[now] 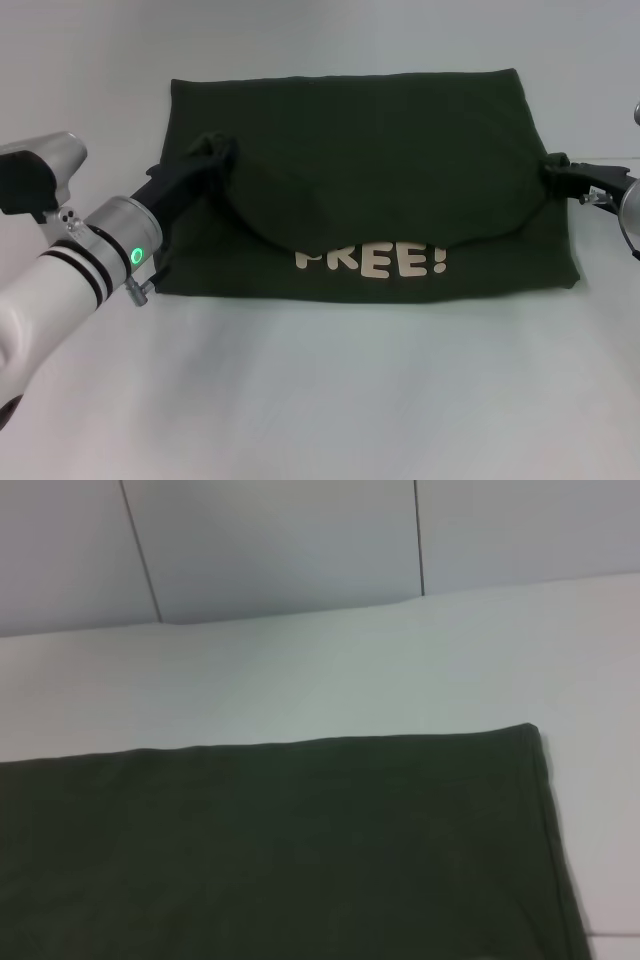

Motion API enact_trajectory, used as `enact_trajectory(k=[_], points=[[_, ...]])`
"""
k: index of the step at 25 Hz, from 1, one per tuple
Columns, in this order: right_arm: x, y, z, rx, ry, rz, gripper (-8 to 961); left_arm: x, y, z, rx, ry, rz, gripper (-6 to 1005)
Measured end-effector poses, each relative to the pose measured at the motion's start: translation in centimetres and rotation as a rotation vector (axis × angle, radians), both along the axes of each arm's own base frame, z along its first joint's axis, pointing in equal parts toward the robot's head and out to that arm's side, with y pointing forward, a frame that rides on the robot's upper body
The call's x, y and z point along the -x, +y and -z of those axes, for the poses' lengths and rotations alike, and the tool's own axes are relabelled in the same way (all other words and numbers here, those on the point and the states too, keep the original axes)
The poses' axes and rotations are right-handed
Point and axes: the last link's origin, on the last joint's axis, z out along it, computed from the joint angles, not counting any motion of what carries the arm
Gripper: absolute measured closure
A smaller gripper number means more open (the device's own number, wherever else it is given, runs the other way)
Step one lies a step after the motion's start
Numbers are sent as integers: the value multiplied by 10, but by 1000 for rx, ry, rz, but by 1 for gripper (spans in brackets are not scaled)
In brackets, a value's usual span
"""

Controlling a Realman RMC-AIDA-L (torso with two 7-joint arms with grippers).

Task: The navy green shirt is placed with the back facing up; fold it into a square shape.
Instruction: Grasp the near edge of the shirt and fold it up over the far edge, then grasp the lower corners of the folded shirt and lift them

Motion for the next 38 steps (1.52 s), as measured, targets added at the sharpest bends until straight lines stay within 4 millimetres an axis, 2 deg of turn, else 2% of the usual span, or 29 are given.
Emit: enact_trajectory(k=[4, 7, 10, 13, 20, 24, 29, 38], points=[[-3, 0, -6, -15, -12, 0, 852, 5, -1, -5, -11, -24, -18, 747], [-4, 1, -11, -25, -17, -2, 840, 12, -5, -16, -25, -105, -31, 640], [-5, 2, -18, -32, -12, -9, 607, 15, -15, -27, -40, -186, 11, 516], [-5, 0, -25, -12, 38, -32, 475, 18, -29, -40, -53, -246, 77, 384], [-7, -28, -46, 118, 247, -96, 218, 33, -61, -52, -13, -259, 158, 299], [-9, -48, -54, 186, 334, -125, 220, 42, -75, -54, 20, -212, 184, 251], [-8, -65, -63, 261, 438, -128, 223, 56, -84, -51, 84, -83, 172, 250], [-11, -70, -70, 279, 499, -95, 227, 84, -82, -35, 169, 157, 62, 252]])
